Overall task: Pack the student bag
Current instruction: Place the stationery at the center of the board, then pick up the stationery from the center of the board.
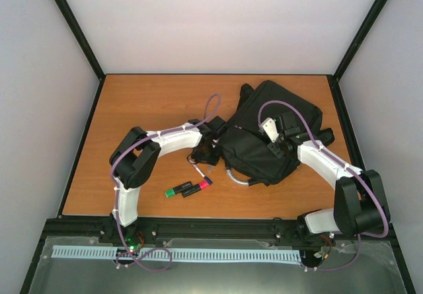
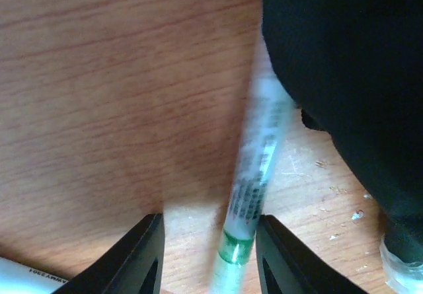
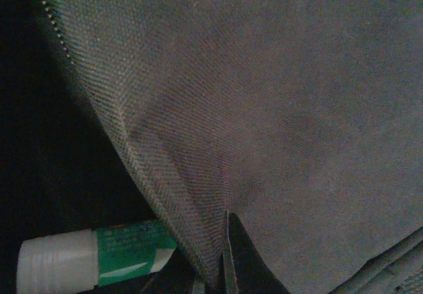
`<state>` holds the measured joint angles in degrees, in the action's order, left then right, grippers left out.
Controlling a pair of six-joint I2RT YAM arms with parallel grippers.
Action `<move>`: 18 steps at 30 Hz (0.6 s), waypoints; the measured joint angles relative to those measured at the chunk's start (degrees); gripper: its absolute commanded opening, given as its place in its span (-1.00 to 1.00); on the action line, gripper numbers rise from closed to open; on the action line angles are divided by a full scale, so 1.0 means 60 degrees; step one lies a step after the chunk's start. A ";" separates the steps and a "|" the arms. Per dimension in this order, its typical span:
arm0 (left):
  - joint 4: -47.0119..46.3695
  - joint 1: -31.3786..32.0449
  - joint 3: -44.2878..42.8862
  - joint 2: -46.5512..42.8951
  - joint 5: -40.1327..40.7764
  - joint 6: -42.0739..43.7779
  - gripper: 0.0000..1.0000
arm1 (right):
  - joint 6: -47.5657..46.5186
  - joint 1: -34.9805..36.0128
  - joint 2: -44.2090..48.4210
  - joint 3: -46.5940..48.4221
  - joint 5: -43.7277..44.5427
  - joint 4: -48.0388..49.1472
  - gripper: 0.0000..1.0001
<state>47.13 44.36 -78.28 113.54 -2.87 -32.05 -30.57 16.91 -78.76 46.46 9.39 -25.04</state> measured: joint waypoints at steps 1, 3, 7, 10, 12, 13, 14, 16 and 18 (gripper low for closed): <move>-0.0018 0.0004 0.0000 0.0000 -0.0026 -0.0004 -0.12 | 0.0000 -0.0004 0.0000 0.0000 -0.0007 -0.0004 -0.94; -0.0058 0.0004 0.0000 0.0000 -0.0026 -0.0015 -0.10 | 0.0000 -0.0004 0.0000 0.0000 -0.0015 -0.0004 -0.95; -0.0124 0.0004 -0.0011 -0.0004 0.0102 -0.0080 -0.15 | 0.0000 -0.0018 0.0000 0.0000 -0.0033 -0.0004 -0.94; -0.0055 0.0004 -0.0168 0.0015 0.0182 -0.0117 -0.20 | 0.0000 -0.0036 -0.0004 0.0000 -0.0062 -0.0004 -0.95; -0.0058 0.0004 -0.0288 0.0055 0.0208 -0.0117 -0.25 | 0.0000 -0.0044 -0.0004 0.0004 -0.0073 -0.0007 -0.94; -0.0069 0.0004 -0.0331 0.0073 0.0226 -0.0120 -0.27 | 0.0000 -0.0047 -0.0004 0.0004 -0.0087 -0.0007 -0.95; -0.0073 0.0004 -0.0342 0.0095 0.0244 -0.0124 -0.29 | 0.0000 -0.0047 0.0000 0.0004 -0.0095 -0.0007 -0.94; -0.0069 0.0004 -0.0346 0.0175 0.0310 -0.0120 -0.34 | 0.0000 -0.0062 -0.0004 0.0004 -0.0109 -0.0007 -0.94; -0.0062 0.0004 -0.0415 0.0317 0.0375 -0.0117 -0.40 | 0.0000 -0.0069 -0.0007 0.0004 -0.0135 -0.0007 -0.94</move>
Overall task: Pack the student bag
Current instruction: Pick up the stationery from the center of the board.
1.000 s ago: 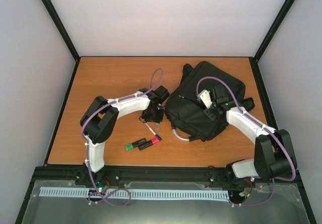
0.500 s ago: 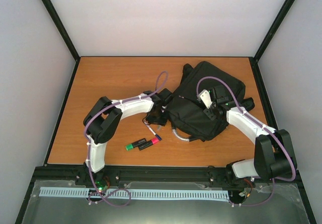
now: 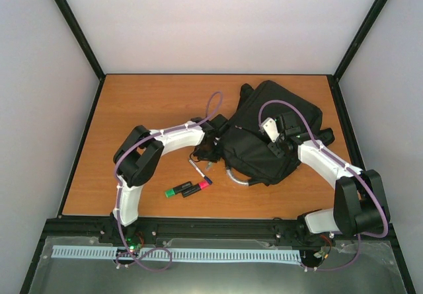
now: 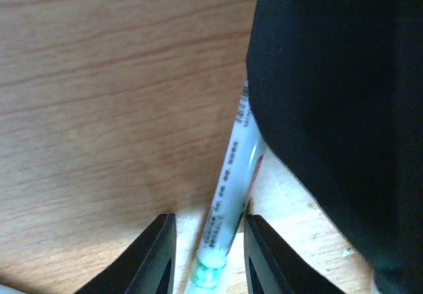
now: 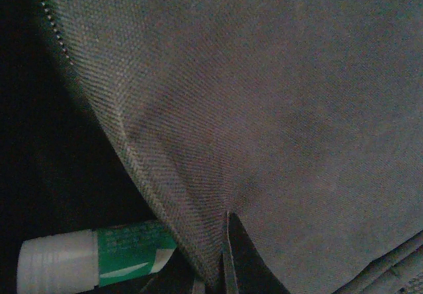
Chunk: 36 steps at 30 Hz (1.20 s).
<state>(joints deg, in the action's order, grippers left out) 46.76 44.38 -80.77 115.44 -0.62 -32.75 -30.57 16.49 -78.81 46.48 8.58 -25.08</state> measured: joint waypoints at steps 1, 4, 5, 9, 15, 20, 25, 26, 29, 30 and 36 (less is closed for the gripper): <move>0.0058 0.0000 -0.0087 0.0062 0.0033 -0.0004 -0.42 | 0.0000 -0.0004 -0.0007 0.0004 -0.0004 0.0000 -0.94; 0.0127 0.0004 -0.0346 0.0240 0.0117 0.0007 -0.56 | 0.0000 -0.0011 -0.0018 0.0018 -0.0011 -0.0007 -0.95; 0.0138 0.0007 -0.0397 0.0280 0.0146 0.0007 -0.61 | 0.0000 -0.0015 -0.0018 0.0018 -0.0015 -0.0011 -0.95; 0.0266 0.0018 -0.0634 0.0448 0.0288 0.0055 -0.80 | 0.0000 -0.0022 -0.0018 0.0018 -0.0015 -0.0011 -0.94; 0.0284 0.0026 -0.0623 0.0430 0.0401 0.0069 -0.98 | 0.0000 -0.0058 -0.0018 0.0029 -0.0047 -0.0026 -0.94; 0.0430 0.0026 -0.0419 0.0204 0.0707 0.0069 -0.98 | 0.0004 -0.0066 0.0022 0.0036 -0.0062 -0.0044 -0.94; 0.0816 0.0022 -0.0353 -0.0561 0.1042 0.0066 -0.98 | 0.0004 -0.0084 0.0233 0.0036 -0.0051 -0.0178 -0.95; 0.0892 0.0026 -0.0353 -0.0761 0.1133 0.0069 -0.99 | 0.0004 -0.0095 0.0321 0.0033 -0.0036 -0.0244 -0.94; 0.1206 0.0026 -0.0444 -0.1366 0.1406 0.0106 -0.98 | -0.0007 -0.0120 0.0619 0.0033 -0.0011 -0.0426 -0.94; 0.1264 0.0026 -0.0506 -0.1541 0.1435 0.0168 -0.99 | -0.0011 -0.0120 0.0699 0.0033 0.0000 -0.0463 -0.94; 0.0885 0.0066 -0.0576 -0.2430 0.0459 0.0958 -0.98 | -0.0189 -0.0127 0.1133 0.0335 0.0033 -0.1031 -0.95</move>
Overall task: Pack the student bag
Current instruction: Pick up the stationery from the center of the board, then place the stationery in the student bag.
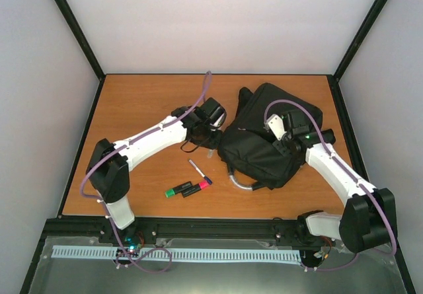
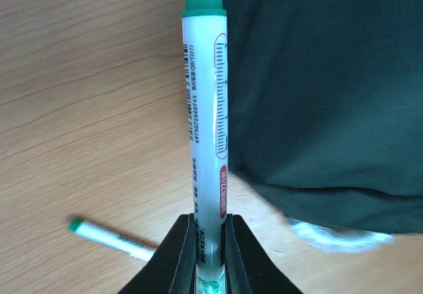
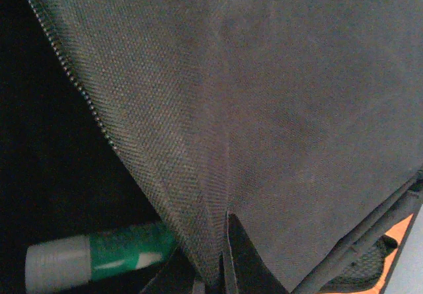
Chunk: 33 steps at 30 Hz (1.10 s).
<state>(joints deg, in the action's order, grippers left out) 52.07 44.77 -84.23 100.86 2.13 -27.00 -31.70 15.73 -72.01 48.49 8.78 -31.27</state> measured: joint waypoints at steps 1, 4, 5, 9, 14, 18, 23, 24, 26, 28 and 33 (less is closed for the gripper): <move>-0.0120 0.0036 -0.0040 -0.0084 -0.0299 0.0127 -0.98 | -0.0044 0.0000 0.0058 0.0087 -0.0015 -0.0106 -0.94; -0.0637 0.0259 -0.0335 -0.0153 -0.1373 0.0463 -0.98 | -0.0113 -0.0022 0.0229 0.0368 -0.0120 -0.0448 -0.94; -0.0816 0.0368 -0.0484 -0.0138 -0.1759 0.0554 -0.98 | -0.0127 -0.0025 0.0262 0.0412 -0.0164 -0.0525 -0.94; -0.1264 0.0747 -0.1297 0.0251 -0.2940 0.0750 -0.98 | -0.0138 -0.0040 0.0284 0.0430 -0.0368 -0.0656 -0.94; -0.1781 0.0914 -0.1832 0.1381 -0.3905 0.0801 -0.98 | -0.0135 -0.0047 0.0594 0.0208 -0.0474 -0.0521 -0.95; -0.1982 0.0907 -0.1741 0.2226 -0.4484 0.0790 -0.98 | -0.0091 -0.0051 0.1126 -0.0160 -0.0656 -0.0350 -0.95; -0.2095 0.0903 -0.1555 0.2623 -0.4685 0.0765 -0.98 | -0.0084 -0.0055 0.1774 -0.0597 -0.0933 -0.0146 -0.94; -0.2080 0.0903 -0.1581 0.2674 -0.4696 0.0765 -0.98 | -0.0084 -0.0055 0.1854 -0.0652 -0.1009 -0.0135 -0.94; -0.2007 0.0903 -0.1741 0.2849 -0.4725 0.0758 -0.99 | -0.0087 -0.0055 0.1912 -0.0699 -0.1122 -0.0106 -0.94; -0.2011 0.0903 -0.1949 0.3075 -0.4736 0.0739 -0.98 | -0.0098 -0.0055 0.1916 -0.0725 -0.1213 -0.0091 -0.95; -0.2000 0.0903 -0.2317 0.3326 -0.4750 0.0652 -0.98 | -0.0109 -0.0055 0.1916 -0.0739 -0.1366 -0.0029 -0.94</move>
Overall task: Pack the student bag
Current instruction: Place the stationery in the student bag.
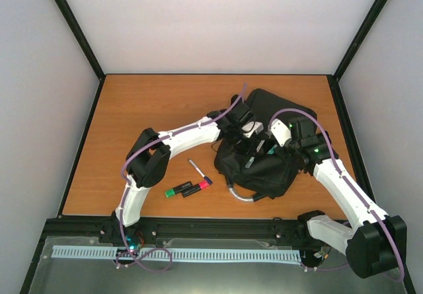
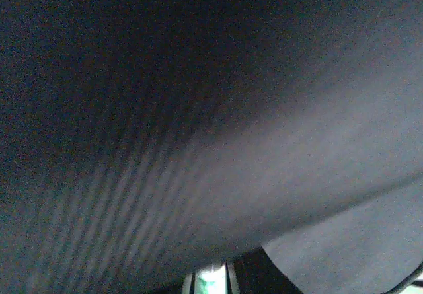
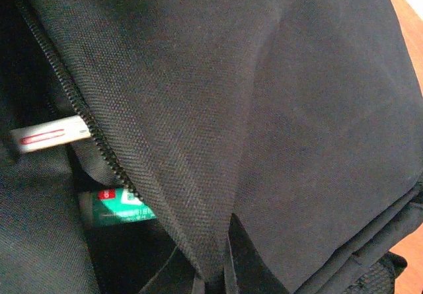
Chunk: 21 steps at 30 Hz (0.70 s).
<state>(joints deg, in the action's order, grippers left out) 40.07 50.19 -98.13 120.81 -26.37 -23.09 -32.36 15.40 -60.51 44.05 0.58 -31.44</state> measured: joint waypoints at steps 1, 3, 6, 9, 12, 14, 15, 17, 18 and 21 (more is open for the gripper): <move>0.0000 0.0000 -0.0168 0.0022 0.0004 -0.0025 -0.98 | 0.0004 0.0000 0.0000 0.0000 -0.0033 0.0000 -0.94; -0.0018 0.0000 -0.0481 0.0080 0.0004 -0.0051 -0.97 | 0.0000 0.0000 0.0000 -0.0007 -0.0106 0.0000 -0.94; -0.0018 0.0000 -0.1067 0.0233 -0.0004 -0.0084 -0.84 | 0.0000 0.0000 -0.0004 -0.0025 -0.0168 0.0011 -0.95; 0.0058 0.0000 -0.1315 0.0324 0.0000 -0.0117 -0.64 | 0.0000 0.0000 -0.0011 -0.0029 -0.0178 0.0055 -0.94; 0.0135 0.0000 -0.1417 0.0430 0.0000 -0.0146 -0.48 | -0.0022 0.0000 -0.0036 -0.0033 -0.0193 0.0058 -0.95; 0.0226 0.0011 -0.1417 0.0444 0.0025 -0.0153 -0.34 | -0.0029 0.0000 -0.0062 -0.0033 -0.0215 0.0058 -0.95; 0.0270 0.0015 -0.1417 0.0444 0.0040 -0.0131 -0.27 | -0.0029 0.0000 -0.0076 -0.0033 -0.0222 0.0058 -0.94; 0.0375 0.0011 -0.1220 0.0328 0.0149 -0.0102 -0.19 | -0.0029 0.0000 -0.0124 -0.0033 -0.0248 0.0058 -0.94; 0.0306 0.0011 -0.1042 0.0215 0.0219 -0.0113 -0.19 | -0.0029 0.0000 -0.0124 -0.0033 -0.0248 0.0058 -0.94; 0.0302 0.0011 -0.0007 -0.0503 0.0441 -0.0117 -0.20 | -0.0029 0.0000 -0.0124 -0.0033 -0.0248 0.0062 -0.94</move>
<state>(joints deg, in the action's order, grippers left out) 41.89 50.26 -98.17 117.80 -23.73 -23.79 -32.53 15.40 -61.25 43.86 -0.91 -31.07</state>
